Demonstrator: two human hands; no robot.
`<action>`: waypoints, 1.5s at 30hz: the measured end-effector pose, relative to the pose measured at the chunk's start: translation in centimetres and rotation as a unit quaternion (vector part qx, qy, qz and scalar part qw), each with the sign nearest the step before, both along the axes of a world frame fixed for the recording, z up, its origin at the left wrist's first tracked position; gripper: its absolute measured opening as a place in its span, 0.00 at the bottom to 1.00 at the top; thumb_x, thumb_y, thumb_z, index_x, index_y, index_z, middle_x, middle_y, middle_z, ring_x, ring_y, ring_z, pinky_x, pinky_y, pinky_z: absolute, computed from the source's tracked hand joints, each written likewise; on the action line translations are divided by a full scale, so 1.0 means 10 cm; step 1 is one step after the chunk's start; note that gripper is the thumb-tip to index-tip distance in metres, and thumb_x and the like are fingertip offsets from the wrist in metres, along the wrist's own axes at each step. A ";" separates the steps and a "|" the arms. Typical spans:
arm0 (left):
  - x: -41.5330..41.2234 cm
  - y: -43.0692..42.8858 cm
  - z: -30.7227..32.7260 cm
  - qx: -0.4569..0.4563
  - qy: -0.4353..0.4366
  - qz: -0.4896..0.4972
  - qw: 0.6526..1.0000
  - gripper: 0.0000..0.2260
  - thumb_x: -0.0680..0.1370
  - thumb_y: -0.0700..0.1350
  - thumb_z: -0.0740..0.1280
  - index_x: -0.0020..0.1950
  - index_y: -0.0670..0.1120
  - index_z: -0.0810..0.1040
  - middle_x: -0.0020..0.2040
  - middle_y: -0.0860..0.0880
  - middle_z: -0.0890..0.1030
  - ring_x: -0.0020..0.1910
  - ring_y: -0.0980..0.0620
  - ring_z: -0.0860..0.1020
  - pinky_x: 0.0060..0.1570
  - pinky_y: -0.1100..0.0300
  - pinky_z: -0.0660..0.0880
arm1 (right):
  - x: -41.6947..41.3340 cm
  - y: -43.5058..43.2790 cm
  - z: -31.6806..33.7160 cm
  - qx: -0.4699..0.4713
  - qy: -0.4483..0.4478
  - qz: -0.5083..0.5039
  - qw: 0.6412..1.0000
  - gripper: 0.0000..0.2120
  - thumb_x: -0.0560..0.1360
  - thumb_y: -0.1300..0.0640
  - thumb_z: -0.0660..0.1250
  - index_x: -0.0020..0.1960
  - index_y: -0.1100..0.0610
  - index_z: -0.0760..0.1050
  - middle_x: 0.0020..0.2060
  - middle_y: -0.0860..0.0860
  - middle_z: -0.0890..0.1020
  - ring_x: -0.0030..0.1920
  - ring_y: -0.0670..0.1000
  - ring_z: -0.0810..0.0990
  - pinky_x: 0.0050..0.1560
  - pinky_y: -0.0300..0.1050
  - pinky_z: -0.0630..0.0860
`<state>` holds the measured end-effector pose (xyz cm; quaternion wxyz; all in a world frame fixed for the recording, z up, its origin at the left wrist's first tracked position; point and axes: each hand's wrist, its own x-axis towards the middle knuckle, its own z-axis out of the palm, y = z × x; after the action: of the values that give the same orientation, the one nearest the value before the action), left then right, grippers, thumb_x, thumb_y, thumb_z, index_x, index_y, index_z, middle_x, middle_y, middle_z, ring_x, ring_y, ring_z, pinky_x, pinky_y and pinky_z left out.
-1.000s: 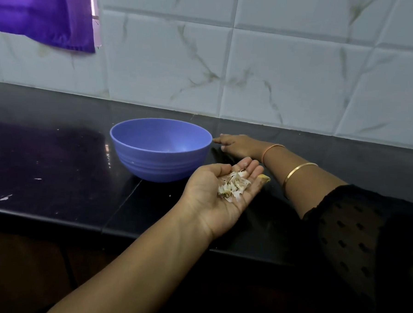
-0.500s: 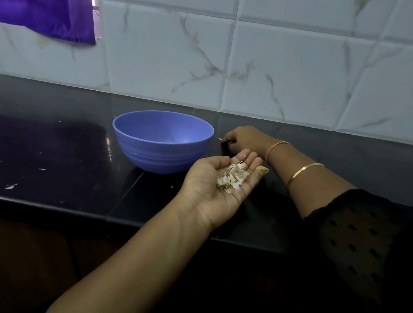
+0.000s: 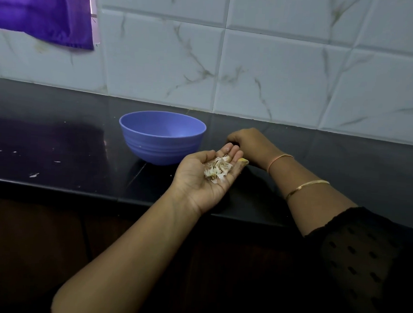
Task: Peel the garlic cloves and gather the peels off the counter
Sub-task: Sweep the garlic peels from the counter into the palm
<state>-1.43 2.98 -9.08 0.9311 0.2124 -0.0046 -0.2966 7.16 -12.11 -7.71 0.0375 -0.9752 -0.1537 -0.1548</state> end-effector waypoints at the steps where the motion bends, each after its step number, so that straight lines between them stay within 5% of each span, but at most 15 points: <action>1: -0.03 0.01 0.00 0.001 -0.001 0.002 1.000 0.15 0.81 0.39 0.52 0.52 0.32 0.75 0.48 0.38 0.79 0.57 0.44 0.76 0.57 0.46 0.70 | -0.04 0.00 0.00 0.021 0.003 -0.006 1.000 0.11 0.71 0.63 0.64 0.32 0.53 0.71 0.37 0.53 0.76 0.41 0.53 0.73 0.35 0.41 0.65; 5: -0.12 0.07 -0.01 0.014 0.000 0.006 1.000 0.15 0.81 0.40 0.52 0.50 0.33 0.76 0.48 0.38 0.79 0.58 0.44 0.76 0.57 0.47 0.70 | -0.14 -0.06 -0.03 0.169 0.029 -0.032 0.985 0.04 0.69 0.64 0.67 0.41 0.57 0.78 0.35 0.48 0.76 0.37 0.47 0.74 0.33 0.29 0.67; 9: -0.15 0.10 0.01 0.020 0.009 0.015 1.000 0.15 0.81 0.40 0.52 0.51 0.32 0.75 0.50 0.38 0.78 0.62 0.44 0.74 0.60 0.48 0.69 | -0.33 -0.07 0.06 0.394 0.065 -0.027 0.916 0.07 0.71 0.68 0.65 0.45 0.58 0.74 0.32 0.51 0.76 0.30 0.48 0.75 0.33 0.40 0.77; 14: -0.18 0.10 0.03 0.010 0.023 0.021 0.999 0.15 0.81 0.40 0.52 0.51 0.31 0.74 0.50 0.37 0.77 0.64 0.43 0.73 0.59 0.48 0.69 | -0.66 0.02 0.40 0.513 0.125 0.072 0.846 0.06 0.72 0.68 0.67 0.42 0.58 0.76 0.34 0.52 0.78 0.35 0.46 0.77 0.35 0.38 0.78; 18: -0.21 0.10 0.04 -0.001 0.021 0.027 0.999 0.15 0.81 0.40 0.52 0.53 0.31 0.73 0.52 0.37 0.77 0.61 0.43 0.74 0.61 0.49 0.69 | -0.87 0.18 0.56 0.438 0.215 0.141 0.861 0.05 0.70 0.67 0.69 0.43 0.59 0.77 0.34 0.50 0.82 0.38 0.47 0.80 0.38 0.37 0.78; 23: -0.24 0.12 0.05 -0.005 0.003 0.034 0.999 0.14 0.80 0.38 0.51 0.49 0.32 0.74 0.46 0.36 0.77 0.48 0.43 0.77 0.61 0.49 0.71 | -0.95 0.42 0.53 0.319 0.219 0.155 0.909 0.04 0.69 0.68 0.70 0.42 0.62 0.78 0.35 0.57 0.82 0.33 0.49 0.80 0.39 0.42 0.79; 28: -0.23 0.14 0.04 -0.026 0.014 0.043 0.999 0.14 0.81 0.38 0.52 0.58 0.35 0.74 0.52 0.38 0.77 0.61 0.45 0.75 0.64 0.49 0.69 | -0.97 0.47 0.54 0.328 0.206 0.162 0.908 0.05 0.70 0.71 0.67 0.45 0.65 0.77 0.34 0.58 0.82 0.32 0.48 0.80 0.37 0.40 0.79; 34: -0.22 0.15 0.03 -0.019 0.020 0.037 0.999 0.15 0.81 0.39 0.52 0.57 0.31 0.73 0.51 0.36 0.78 0.62 0.43 0.75 0.63 0.48 0.70 | -0.94 0.47 0.52 0.300 0.153 0.152 0.929 0.05 0.69 0.69 0.70 0.43 0.63 0.79 0.31 0.49 0.82 0.32 0.45 0.80 0.39 0.38 0.78; 41: -0.23 0.19 0.03 -0.002 0.033 0.040 0.999 0.15 0.82 0.40 0.52 0.50 0.30 0.73 0.50 0.37 0.76 0.64 0.42 0.72 0.67 0.48 0.66 | -0.76 0.31 0.37 0.438 0.026 0.025 0.898 0.16 0.73 0.73 0.52 0.50 0.68 0.78 0.46 0.61 0.81 0.43 0.52 0.79 0.45 0.39 0.78; 45: -0.25 0.23 0.02 -0.012 0.038 0.040 0.998 0.14 0.81 0.39 0.52 0.50 0.31 0.74 0.49 0.37 0.77 0.64 0.42 0.72 0.66 0.48 0.67 | -0.58 0.08 0.09 0.378 0.008 -0.081 0.922 0.17 0.73 0.71 0.54 0.56 0.67 0.76 0.56 0.62 0.79 0.56 0.55 0.78 0.60 0.48 0.73</action>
<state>-3.91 5.28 -8.90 0.9441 0.1897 0.0355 -0.2672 1.39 -11.32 -6.77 0.3922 -0.8987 -0.0043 -0.1964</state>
